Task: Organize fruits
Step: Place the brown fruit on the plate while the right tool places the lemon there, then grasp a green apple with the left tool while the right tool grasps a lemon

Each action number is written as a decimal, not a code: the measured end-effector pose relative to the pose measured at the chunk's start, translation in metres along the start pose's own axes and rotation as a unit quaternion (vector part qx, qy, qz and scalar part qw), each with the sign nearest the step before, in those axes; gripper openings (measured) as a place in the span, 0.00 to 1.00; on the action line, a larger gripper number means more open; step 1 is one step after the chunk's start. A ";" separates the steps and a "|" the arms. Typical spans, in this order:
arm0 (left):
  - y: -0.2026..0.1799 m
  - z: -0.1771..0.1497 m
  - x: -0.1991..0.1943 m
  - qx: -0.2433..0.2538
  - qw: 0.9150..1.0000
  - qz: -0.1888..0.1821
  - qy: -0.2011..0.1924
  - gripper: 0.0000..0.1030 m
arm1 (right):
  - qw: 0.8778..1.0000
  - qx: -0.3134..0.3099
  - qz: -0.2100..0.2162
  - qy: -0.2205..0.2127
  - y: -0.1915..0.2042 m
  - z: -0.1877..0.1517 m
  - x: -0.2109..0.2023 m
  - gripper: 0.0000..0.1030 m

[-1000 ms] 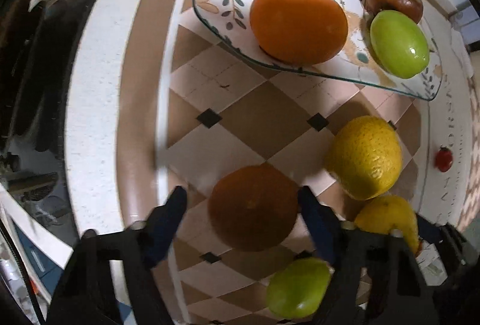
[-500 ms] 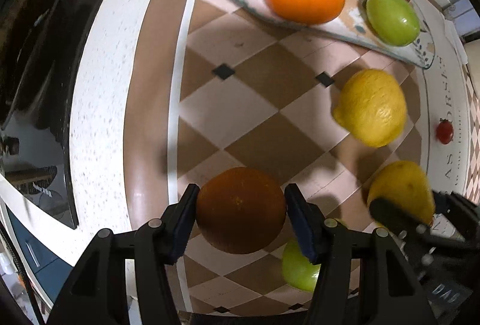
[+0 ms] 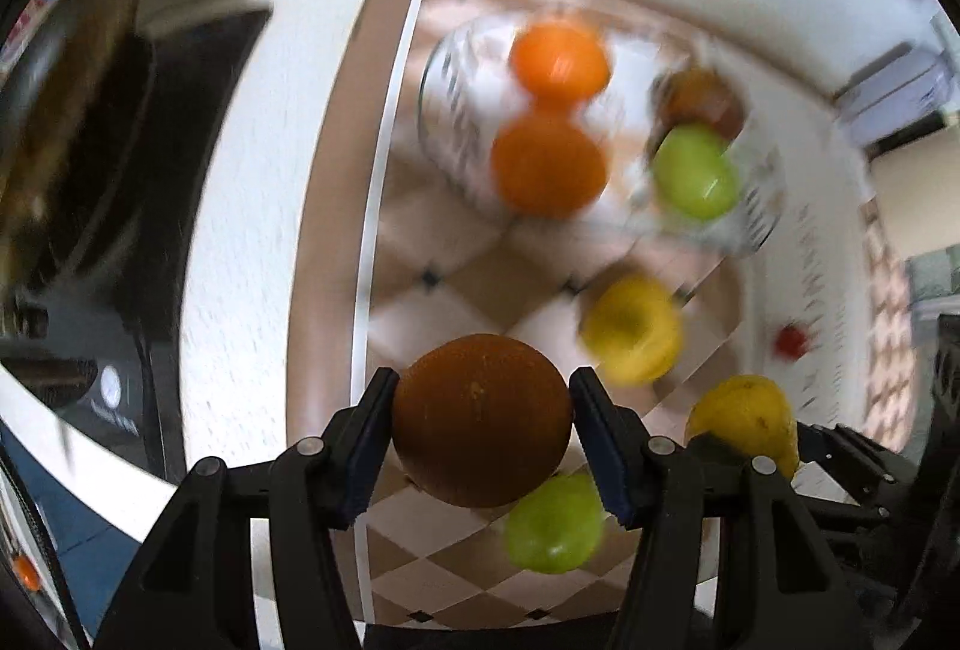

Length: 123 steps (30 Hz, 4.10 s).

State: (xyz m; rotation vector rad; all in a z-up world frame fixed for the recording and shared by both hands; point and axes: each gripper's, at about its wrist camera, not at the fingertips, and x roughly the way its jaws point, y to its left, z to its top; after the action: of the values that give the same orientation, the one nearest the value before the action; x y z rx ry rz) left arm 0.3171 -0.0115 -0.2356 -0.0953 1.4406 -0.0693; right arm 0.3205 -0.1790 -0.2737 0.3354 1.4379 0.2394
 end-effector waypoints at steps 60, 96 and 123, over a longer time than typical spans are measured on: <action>0.001 0.071 -0.013 0.024 0.995 0.067 -0.064 0.87 | 0.984 -0.003 -0.159 -0.080 -0.020 0.063 -0.048 0.90; -0.050 -0.051 -0.140 0.049 0.973 0.038 -0.223 0.87 | 0.962 -0.023 -0.149 -0.225 0.016 -0.050 -0.191 0.90; -0.038 -0.075 0.091 0.061 0.989 0.040 0.130 0.58 | 0.998 0.025 -0.031 -0.038 -0.052 -0.033 -0.026 0.90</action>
State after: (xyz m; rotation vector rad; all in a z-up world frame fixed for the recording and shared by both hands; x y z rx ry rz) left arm 0.2551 -0.0603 -0.3312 0.0751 1.6949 -0.1072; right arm 0.2828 -0.2338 -0.2714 0.3361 1.3794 0.1385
